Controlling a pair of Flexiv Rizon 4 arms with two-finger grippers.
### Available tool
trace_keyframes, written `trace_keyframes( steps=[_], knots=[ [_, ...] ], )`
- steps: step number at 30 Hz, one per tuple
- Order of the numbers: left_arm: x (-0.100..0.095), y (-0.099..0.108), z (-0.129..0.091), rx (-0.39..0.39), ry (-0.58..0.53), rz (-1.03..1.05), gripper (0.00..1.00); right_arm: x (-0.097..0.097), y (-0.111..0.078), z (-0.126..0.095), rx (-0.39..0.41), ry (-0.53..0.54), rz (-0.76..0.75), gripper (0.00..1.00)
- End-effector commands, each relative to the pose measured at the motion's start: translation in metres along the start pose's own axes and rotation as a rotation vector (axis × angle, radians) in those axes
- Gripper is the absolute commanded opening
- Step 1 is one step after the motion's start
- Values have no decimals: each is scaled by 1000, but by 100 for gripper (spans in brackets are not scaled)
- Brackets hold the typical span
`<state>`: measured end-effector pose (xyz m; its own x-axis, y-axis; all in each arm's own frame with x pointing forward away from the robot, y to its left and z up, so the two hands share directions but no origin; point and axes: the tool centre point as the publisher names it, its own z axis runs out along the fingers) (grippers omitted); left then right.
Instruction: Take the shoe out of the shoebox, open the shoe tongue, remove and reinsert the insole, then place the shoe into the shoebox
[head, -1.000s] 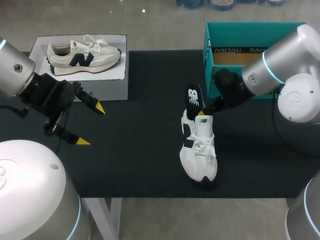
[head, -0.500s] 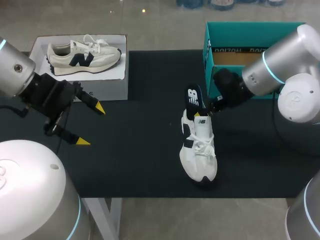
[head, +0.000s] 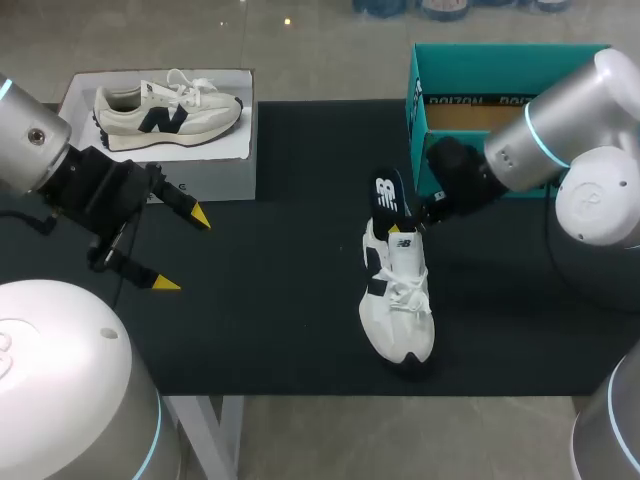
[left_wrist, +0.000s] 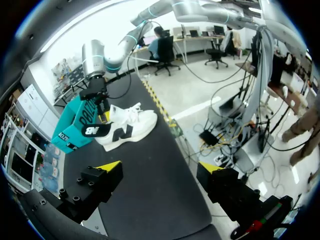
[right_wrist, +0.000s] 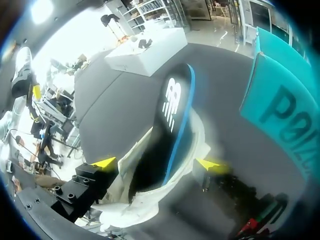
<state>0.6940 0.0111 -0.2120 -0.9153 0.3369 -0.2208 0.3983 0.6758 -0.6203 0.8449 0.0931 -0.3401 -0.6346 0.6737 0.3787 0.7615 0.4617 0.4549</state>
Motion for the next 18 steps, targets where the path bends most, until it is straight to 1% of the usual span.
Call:
trace_keyframes(
  steps=[1, 3, 5, 6, 7, 8, 10, 11, 12, 15, 18],
  knots=[
    [0, 0, 0, -1, 2, 0, 100, 1, 1, 1, 1, -4, 1, 100],
    [0, 0, 0, -1, 2, 0, 100, 1, 1, 1, 1, -4, 1, 100],
    [0, 0, 0, -1, 2, 0, 100, 4, 6, 8, -11, -6, 7, 100],
    [0, 0, 0, -1, 2, 0, 100, 6, 10, 12, 8, -29, -4, 100],
    [0, 0, 0, -1, 2, 0, 100, 6, 13, 14, 0, -31, 5, 100],
    [0, 0, 0, -1, 2, 0, 100, 7, 17, 13, -18, -22, 7, 100],
    [0, 0, 0, -1, 2, 0, 100, 11, 25, 13, -14, -36, -7, 100],
    [0, 0, 0, -1, 2, 0, 100, 14, 30, 10, -33, -26, -12, 100],
    [0, 0, 0, -1, 2, 0, 100, 16, 34, 9, -34, -39, -26, 100],
    [0, 0, 0, -1, 2, 0, 100, 15, 44, 8, -47, -34, -28, 100],
    [0, 0, 0, -1, 2, 0, 100, 9, 48, 7, -62, -44, -20, 100]
  ],
)
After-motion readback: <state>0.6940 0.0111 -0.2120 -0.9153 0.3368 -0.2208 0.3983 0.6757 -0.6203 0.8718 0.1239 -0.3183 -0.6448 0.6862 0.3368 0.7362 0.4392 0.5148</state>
